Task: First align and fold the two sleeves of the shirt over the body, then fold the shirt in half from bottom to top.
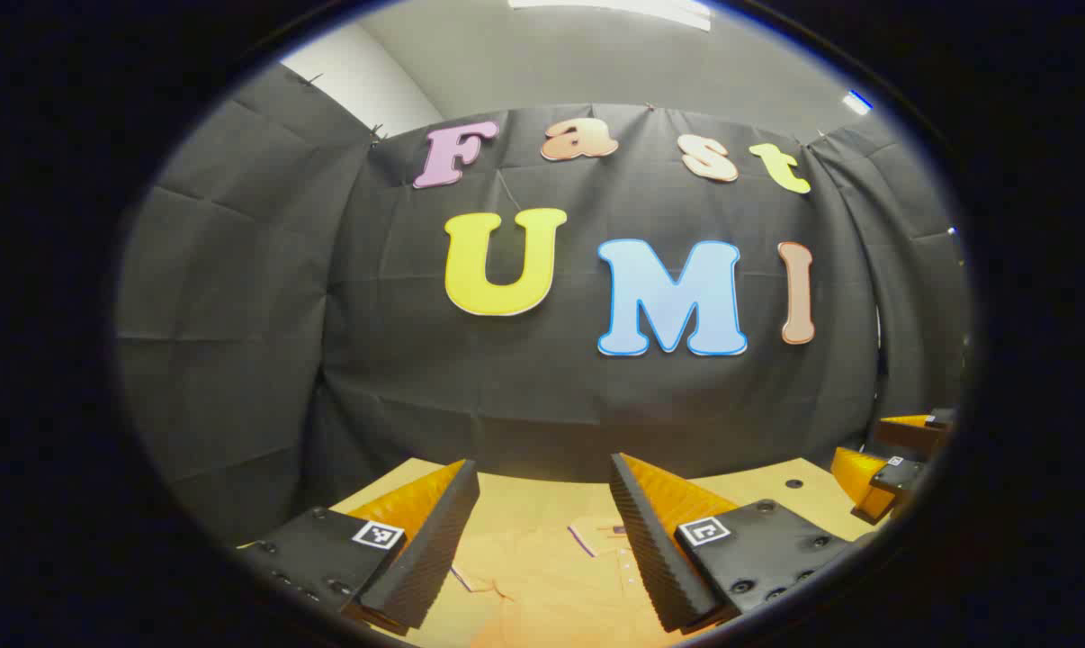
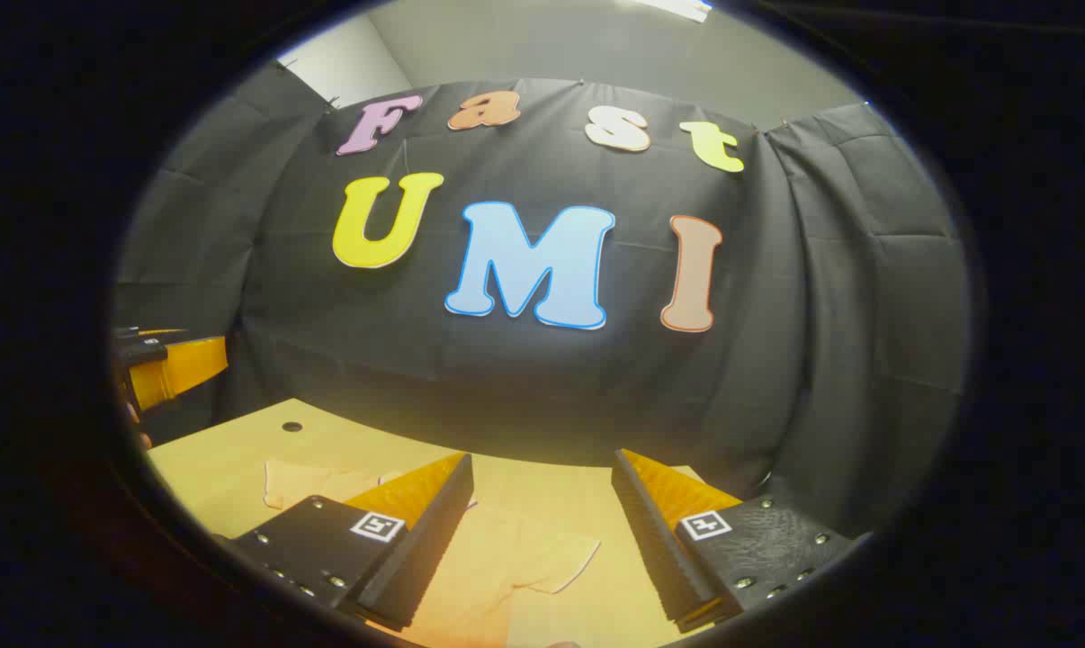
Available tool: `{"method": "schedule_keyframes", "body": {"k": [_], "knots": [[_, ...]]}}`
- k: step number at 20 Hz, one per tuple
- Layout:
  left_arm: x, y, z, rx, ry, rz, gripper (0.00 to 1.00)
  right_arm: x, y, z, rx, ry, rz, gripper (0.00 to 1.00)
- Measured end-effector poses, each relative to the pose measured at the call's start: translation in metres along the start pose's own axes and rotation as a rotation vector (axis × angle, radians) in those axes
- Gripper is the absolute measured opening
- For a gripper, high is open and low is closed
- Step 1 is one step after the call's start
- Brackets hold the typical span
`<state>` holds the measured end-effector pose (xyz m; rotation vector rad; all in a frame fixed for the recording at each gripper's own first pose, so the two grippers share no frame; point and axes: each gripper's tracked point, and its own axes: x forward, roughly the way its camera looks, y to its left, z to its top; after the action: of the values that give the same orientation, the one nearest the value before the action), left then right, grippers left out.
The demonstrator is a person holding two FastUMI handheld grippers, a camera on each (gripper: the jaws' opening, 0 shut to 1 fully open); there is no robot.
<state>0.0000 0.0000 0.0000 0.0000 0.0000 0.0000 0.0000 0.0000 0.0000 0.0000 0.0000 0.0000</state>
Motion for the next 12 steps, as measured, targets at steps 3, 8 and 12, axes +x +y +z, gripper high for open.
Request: {"method": "schedule_keyframes", "body": {"k": [3, 8, 12], "knots": [[0.0001, 0.0012, -0.0060, -0.005, 0.013, 0.007, 0.94, -0.0008, 0.0015, -0.0004, 0.001, 0.003, 0.010, 0.96], [-0.0017, -0.0022, -0.0054, -0.007, 0.013, 0.007, 0.94, -0.0026, -0.0022, -0.0044, 0.007, 0.005, 0.008, 0.96], [-0.0039, -0.0027, -0.0068, 0.006, 0.016, 0.009, 0.95, -0.0017, -0.0036, -0.0086, 0.019, 0.010, 0.004, 0.96]]}}
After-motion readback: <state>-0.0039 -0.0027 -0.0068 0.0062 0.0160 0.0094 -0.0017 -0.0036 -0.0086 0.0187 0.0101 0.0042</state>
